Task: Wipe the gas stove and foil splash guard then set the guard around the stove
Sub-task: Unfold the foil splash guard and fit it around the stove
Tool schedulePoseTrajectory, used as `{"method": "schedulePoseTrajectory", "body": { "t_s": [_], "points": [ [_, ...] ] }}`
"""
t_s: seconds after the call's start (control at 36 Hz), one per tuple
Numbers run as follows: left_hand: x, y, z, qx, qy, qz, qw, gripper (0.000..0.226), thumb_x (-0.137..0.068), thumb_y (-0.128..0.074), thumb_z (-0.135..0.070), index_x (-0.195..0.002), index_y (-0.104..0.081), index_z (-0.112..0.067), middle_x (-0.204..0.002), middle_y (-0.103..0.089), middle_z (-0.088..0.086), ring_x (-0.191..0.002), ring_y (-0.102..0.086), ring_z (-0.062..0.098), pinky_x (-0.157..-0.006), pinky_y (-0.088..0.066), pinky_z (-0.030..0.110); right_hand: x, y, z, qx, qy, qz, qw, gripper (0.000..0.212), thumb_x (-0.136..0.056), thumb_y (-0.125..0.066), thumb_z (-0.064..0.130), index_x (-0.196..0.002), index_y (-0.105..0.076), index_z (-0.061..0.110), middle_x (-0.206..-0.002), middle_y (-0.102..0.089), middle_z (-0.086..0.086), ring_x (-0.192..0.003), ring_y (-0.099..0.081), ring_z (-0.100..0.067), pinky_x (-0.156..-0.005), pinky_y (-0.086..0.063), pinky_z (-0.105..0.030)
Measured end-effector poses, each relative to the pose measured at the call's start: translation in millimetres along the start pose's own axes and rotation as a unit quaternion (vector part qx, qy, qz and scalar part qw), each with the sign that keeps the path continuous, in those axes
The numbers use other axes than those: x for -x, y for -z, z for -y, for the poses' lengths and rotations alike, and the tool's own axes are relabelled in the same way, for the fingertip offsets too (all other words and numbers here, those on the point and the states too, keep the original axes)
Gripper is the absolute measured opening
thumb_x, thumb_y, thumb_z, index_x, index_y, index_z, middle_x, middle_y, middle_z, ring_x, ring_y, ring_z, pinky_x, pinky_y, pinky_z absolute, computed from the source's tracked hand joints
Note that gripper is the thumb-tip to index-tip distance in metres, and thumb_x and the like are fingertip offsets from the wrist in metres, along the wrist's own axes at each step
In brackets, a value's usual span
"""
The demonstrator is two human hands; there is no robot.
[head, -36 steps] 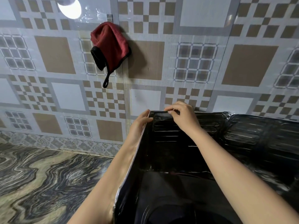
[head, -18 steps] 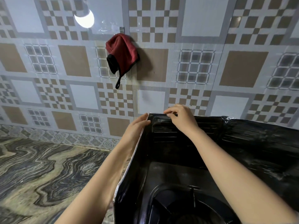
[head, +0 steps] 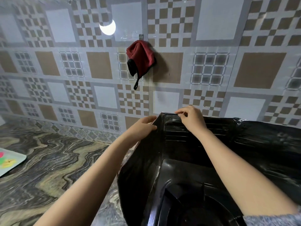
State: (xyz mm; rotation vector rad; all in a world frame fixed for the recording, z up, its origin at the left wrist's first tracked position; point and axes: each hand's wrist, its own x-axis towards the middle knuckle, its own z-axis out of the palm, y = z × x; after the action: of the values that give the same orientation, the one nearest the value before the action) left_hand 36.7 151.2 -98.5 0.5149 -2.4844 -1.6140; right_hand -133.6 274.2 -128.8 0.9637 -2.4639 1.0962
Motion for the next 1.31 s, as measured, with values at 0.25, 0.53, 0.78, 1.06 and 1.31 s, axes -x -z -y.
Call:
{"method": "schedulePoseTrajectory", "body": {
  "t_s": [0.25, 0.53, 0.78, 1.06, 1.31],
  "points": [
    [-25.9, -18.3, -38.8, -0.274, -0.071, -0.056, 0.957, 0.055, -0.092, -0.051, -0.023, -0.143, -0.033, -0.011, -0.148, -0.035, 0.010, -0.135, -0.034, 0.025, -0.107, -0.029, 0.034, 3.5, 20.5, -18.7, 0.004, 0.023, 0.061, 0.998, 0.026, -0.090, -0.055, 0.017, -0.113, -0.066, 0.021, -0.123, -0.062, 0.003, -0.118, -0.053, -0.016, -0.100, -0.040, -0.031],
    [-93.9, -118.9, -46.1, -0.382, -0.189, -0.056, 0.903, 0.050, -0.094, -0.045, -0.026, -0.141, -0.034, -0.013, -0.148, -0.035, 0.005, -0.136, -0.032, 0.024, -0.115, -0.022, 0.043, 23.3, 110.6, -102.8, 0.134, -0.002, 0.003, 0.991, 0.031, -0.093, -0.051, 0.019, -0.123, -0.059, 0.022, -0.129, -0.058, 0.005, -0.122, -0.049, -0.015, -0.105, -0.036, -0.033],
    [-138.9, -192.0, -60.4, -0.427, -0.235, -0.125, 0.864, 0.038, -0.095, -0.039, -0.027, -0.132, -0.046, -0.020, -0.131, -0.052, 0.001, -0.123, -0.046, 0.022, -0.107, -0.028, 0.039, 40.8, 180.3, -189.5, 0.179, -0.094, -0.048, 0.978, 0.035, -0.093, -0.050, 0.018, -0.128, -0.054, 0.022, -0.133, -0.054, 0.006, -0.124, -0.047, -0.016, -0.103, -0.038, -0.033],
    [-152.9, -223.8, -80.2, -0.398, -0.285, -0.085, 0.868, 0.035, -0.096, -0.038, -0.020, -0.130, -0.049, -0.021, -0.124, -0.060, 0.003, -0.108, -0.058, 0.027, -0.089, -0.041, 0.039, 33.6, 174.4, -216.8, 0.205, -0.060, -0.090, 0.973, 0.023, -0.092, -0.054, 0.021, -0.113, -0.064, 0.019, -0.104, -0.057, 0.000, -0.100, -0.053, -0.020, -0.086, -0.043, -0.032],
    [-148.7, -226.4, -84.0, -0.338, -0.273, -0.078, 0.897, 0.033, -0.096, -0.041, -0.014, -0.122, -0.058, -0.023, -0.110, -0.068, 0.007, -0.095, -0.062, 0.027, -0.067, -0.047, 0.033, 37.1, 177.1, -216.8, 0.236, -0.041, -0.057, 0.969, 0.021, -0.095, -0.047, 0.026, -0.113, -0.057, 0.027, -0.118, -0.063, 0.010, -0.111, -0.054, -0.017, -0.087, -0.032, -0.034]
  ]
}}
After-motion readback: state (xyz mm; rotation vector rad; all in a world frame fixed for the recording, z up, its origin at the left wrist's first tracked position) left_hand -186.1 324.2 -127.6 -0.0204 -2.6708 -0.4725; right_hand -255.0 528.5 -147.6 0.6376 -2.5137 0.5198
